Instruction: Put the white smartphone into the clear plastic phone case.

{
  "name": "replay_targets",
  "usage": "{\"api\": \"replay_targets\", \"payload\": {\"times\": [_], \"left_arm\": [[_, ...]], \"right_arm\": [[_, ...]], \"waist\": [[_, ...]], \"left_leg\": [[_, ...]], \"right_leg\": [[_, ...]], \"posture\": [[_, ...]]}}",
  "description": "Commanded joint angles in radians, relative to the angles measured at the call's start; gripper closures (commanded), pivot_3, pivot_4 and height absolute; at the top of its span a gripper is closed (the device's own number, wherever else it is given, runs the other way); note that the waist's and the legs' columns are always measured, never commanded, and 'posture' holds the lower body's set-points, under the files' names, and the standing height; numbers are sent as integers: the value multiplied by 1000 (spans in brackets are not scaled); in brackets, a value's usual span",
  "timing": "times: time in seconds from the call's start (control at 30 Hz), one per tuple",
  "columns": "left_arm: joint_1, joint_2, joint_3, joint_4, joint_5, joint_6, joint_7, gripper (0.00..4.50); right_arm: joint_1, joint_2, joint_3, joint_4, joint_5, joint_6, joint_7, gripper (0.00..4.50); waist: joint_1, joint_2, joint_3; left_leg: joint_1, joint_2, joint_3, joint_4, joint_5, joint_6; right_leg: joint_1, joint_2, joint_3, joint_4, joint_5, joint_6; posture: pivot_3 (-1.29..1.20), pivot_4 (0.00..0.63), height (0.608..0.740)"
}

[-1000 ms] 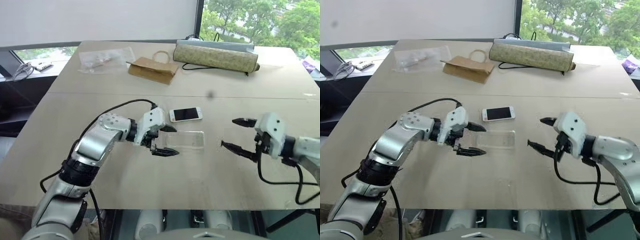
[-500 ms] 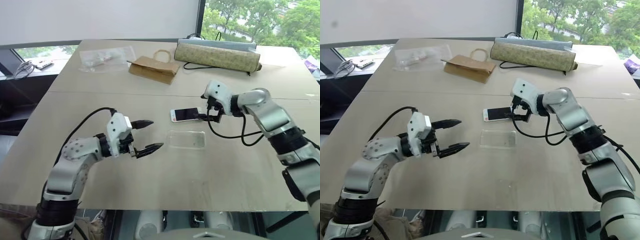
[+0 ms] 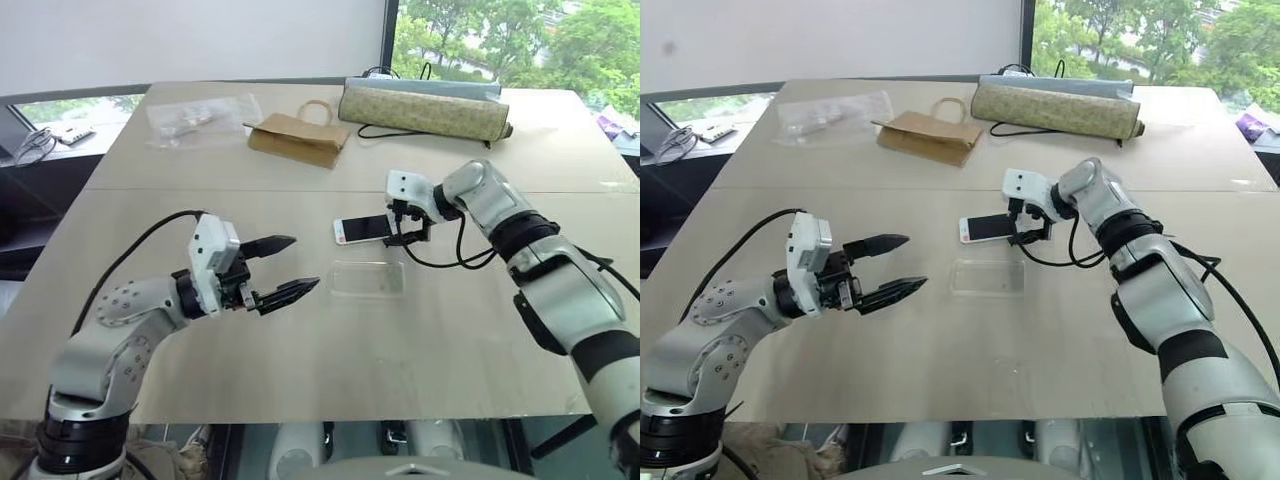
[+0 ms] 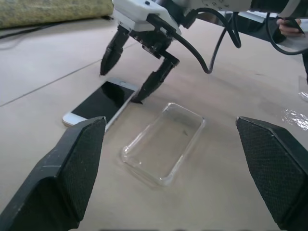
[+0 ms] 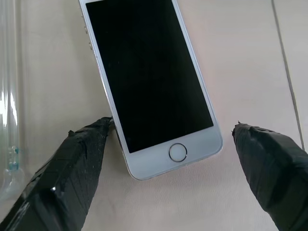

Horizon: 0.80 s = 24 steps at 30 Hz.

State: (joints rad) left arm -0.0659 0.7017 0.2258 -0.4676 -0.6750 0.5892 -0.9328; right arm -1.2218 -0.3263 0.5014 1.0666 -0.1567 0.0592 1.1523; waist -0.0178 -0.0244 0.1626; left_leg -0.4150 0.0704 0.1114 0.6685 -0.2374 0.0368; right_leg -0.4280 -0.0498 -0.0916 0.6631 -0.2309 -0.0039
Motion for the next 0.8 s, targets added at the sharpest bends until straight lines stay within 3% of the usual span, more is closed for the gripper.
{"api": "replay_targets", "payload": {"times": [0.03, 0.3, 0.5, 0.6, 0.67, 0.8], "left_arm": [[-10, 14, 20, -28, -26, 0, 12, 17], [8, 19, 39, -99, -54, 34, 90, 17], [69, 15, 74, -174, -83, 47, 151, 17], [111, 18, 106, -212, -103, 54, 175, 0], [142, 21, 125, -225, -109, 52, 179, 0], [176, 23, 143, -218, -107, 33, 170, 0]], "right_arm": [[-56, 41, -3, 92, -50, -61, 28, 0], [-89, 116, -4, 219, -146, -117, 20, 0], [-94, 137, -75, 268, -138, -29, 56, 0], [-101, 140, -111, 279, -133, 2, 54, 722], [-104, 140, -124, 281, -137, 13, 97, 1590], [-92, 133, -112, 275, -164, -7, 171, 1678]], "waist": [[0, 0, 0], [-16, 0, -2], [-24, 0, -2], [-25, 0, -2], [-25, 1, -2], [-24, 1, -2]], "left_leg": [[0, 0, 0, 0, 0, 0], [1, 1, 1, 0, 0, 0], [2, 2, 1, -1, 0, -1], [2, 2, 1, -1, -1, -1], [2, 2, 1, -1, -1, -2], [2, 2, 1, -1, -1, -2]], "right_leg": [[0, 0, 0, 0, 0, 0], [0, -3, 1, 0, 0, 0], [1, -3, 1, 0, 0, -1], [0, -3, 2, 0, 0, -1], [0, -3, 2, 0, 0, -1], [0, -3, 1, 0, 0, -1]], "posture": [[0, 150, 740], [0, 150, 740], [0, 150, 740], [0, 150, 740], [0, 150, 740], [0, 150, 740]]}}
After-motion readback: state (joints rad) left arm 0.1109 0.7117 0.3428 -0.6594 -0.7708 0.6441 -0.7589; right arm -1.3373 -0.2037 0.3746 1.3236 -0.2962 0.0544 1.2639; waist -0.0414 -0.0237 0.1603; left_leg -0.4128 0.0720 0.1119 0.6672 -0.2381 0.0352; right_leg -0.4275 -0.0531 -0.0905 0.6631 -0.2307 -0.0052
